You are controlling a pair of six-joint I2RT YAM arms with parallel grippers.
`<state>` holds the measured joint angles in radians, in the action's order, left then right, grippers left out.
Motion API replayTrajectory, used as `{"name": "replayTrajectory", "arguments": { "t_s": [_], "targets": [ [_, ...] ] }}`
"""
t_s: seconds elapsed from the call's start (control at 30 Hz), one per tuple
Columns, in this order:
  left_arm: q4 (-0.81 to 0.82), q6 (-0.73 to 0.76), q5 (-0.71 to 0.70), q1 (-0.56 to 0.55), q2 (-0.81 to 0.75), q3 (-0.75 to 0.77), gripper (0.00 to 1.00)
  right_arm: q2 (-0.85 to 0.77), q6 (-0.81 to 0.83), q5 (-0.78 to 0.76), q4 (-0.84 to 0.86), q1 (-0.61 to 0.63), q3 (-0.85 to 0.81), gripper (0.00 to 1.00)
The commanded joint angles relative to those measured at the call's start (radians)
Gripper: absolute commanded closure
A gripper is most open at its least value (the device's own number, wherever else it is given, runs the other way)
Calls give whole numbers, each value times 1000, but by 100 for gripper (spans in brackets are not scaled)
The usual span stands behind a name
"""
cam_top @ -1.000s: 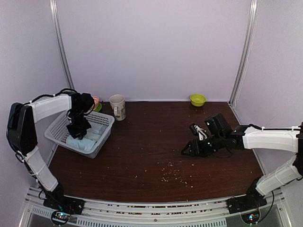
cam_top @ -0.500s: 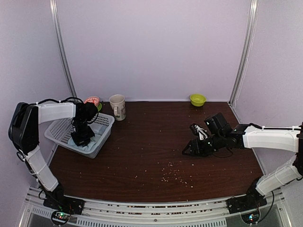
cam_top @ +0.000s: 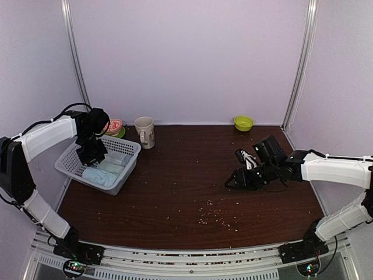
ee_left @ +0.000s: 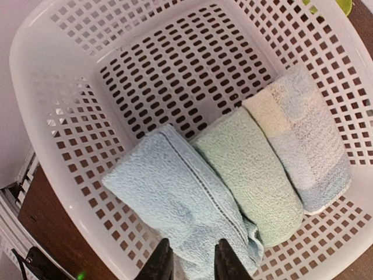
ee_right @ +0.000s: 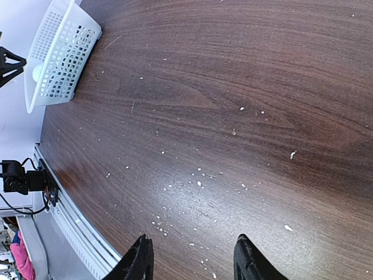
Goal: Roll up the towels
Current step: Adjust the towel in the bin, then reset both arms
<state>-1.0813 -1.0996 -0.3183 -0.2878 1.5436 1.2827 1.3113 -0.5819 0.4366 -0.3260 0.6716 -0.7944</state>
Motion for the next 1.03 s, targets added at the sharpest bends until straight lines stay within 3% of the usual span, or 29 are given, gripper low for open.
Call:
{"name": "replayTrajectory", "arguments": {
  "t_s": [0.0, 0.13, 0.5, 0.57, 0.63, 0.77, 0.9, 1.0],
  "targets": [
    [-8, 79, -57, 19, -49, 3, 73, -30, 17, -54, -28, -6, -30, 53],
    [27, 130, -111, 28, -107, -46, 59, -64, 43, -116, -66, -6, -44, 53],
    [145, 200, -1, 119, -119, -178, 62, -138, 58, -168, -69, -6, -33, 53],
    [209, 261, 31, 114, -165, -189, 59, -180, 67, -204, -63, -7, -30, 52],
    [271, 347, 57, 105, -219, -190, 49, -235, 79, -284, -57, -7, -27, 51],
    [319, 449, 37, 96, -324, -191, 26, -355, 47, -552, -44, -11, 3, 41],
    [357, 517, -11, 95, -420, -236, 17, -511, -48, -741, 96, -30, 123, 1],
    [380, 551, -33, 96, -476, -262, 15, -589, -47, -803, 149, -49, 167, 0]
  ]
}}
